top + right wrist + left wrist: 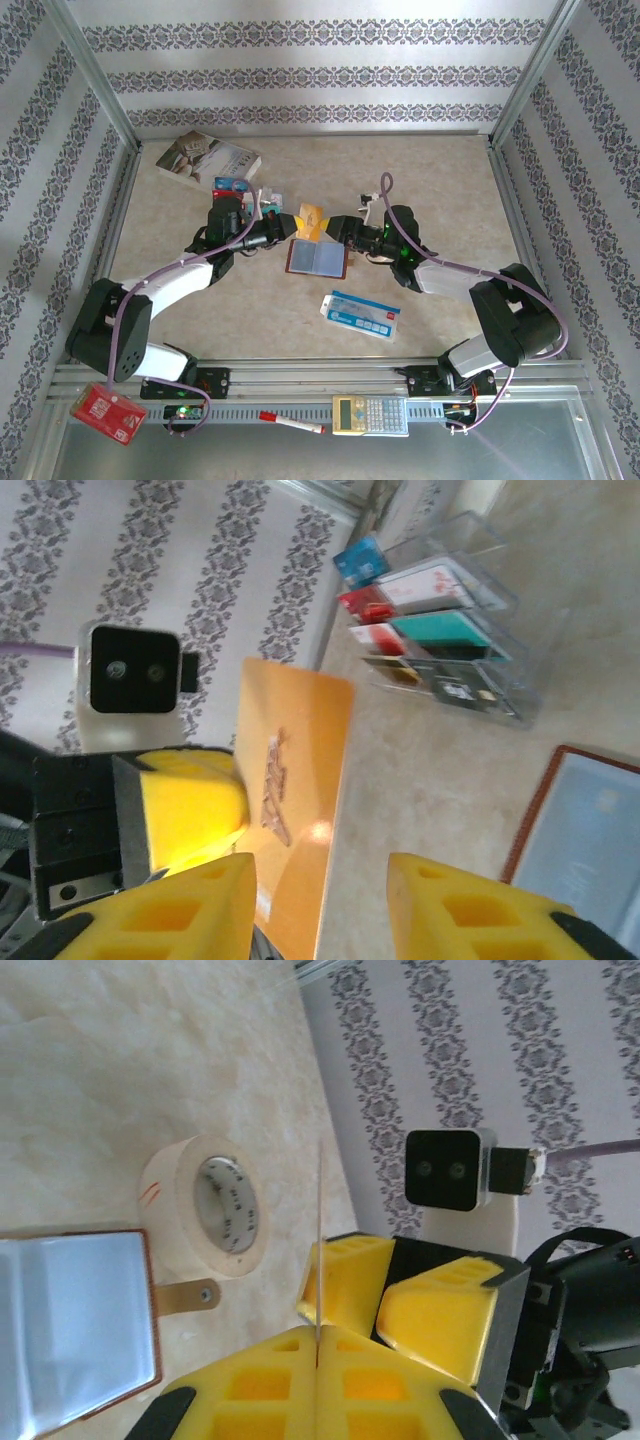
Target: Take the credit cards out of the card holder
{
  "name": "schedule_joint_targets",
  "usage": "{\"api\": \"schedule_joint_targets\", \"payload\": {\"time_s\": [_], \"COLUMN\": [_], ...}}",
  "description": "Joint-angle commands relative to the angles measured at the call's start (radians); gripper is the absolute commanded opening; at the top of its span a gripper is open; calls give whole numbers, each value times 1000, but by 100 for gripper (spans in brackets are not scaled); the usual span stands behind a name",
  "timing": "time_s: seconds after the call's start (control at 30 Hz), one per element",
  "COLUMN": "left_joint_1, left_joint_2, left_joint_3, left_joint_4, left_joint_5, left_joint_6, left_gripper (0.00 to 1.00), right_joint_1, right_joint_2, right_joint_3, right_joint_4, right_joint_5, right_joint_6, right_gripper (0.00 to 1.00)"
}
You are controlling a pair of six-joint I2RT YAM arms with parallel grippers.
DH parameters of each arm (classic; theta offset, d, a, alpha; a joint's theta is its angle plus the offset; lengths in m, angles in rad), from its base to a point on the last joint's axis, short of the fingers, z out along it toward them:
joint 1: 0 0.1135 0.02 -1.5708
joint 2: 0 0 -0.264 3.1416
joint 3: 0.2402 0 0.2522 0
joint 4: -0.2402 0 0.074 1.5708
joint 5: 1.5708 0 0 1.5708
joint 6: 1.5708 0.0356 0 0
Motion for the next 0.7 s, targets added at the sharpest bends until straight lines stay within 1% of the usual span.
{"api": "schedule_joint_targets", "payload": {"time_s": [0.0, 0.07, 0.13, 0.23, 0.33, 0.4, 0.53, 0.63, 0.67], "left_joint_1": [18, 20, 20, 23, 28, 36, 61, 72, 78], "left_joint_2": [-55, -84, -118, -154, -168, -175, -193, -182, -171], "left_joint_3": [58, 96, 125, 180, 235, 250, 267, 301, 317], "left_joint_4": [-237, -382, -500, -660, -789, -852, -973, -1059, -1085], "left_joint_5": [-70, -125, -201, -315, -413, -476, -582, -653, -646], "left_joint_6": [153, 271, 383, 536, 645, 687, 783, 894, 957], "left_gripper": [0, 0, 0, 0, 0, 0, 0, 0, 0], "right_joint_1": [-22, -33, -41, -50, -62, -67, -77, -85, -88], "right_joint_2": [-41, -68, -95, -139, -173, -185, -193, -192, -193], "right_joint_3": [-11, -13, -9, -2, -6, -13, -26, -32, -33], "right_joint_4": [-133, -221, -306, -412, -462, -473, -479, -486, -486], "right_joint_5": [79, 129, 173, 241, 281, 296, 293, 284, 280], "right_joint_6": [-75, -106, -151, -203, -229, -232, -233, -230, -231], "right_gripper": [48, 56, 60, 69, 75, 79, 81, 81, 81]}}
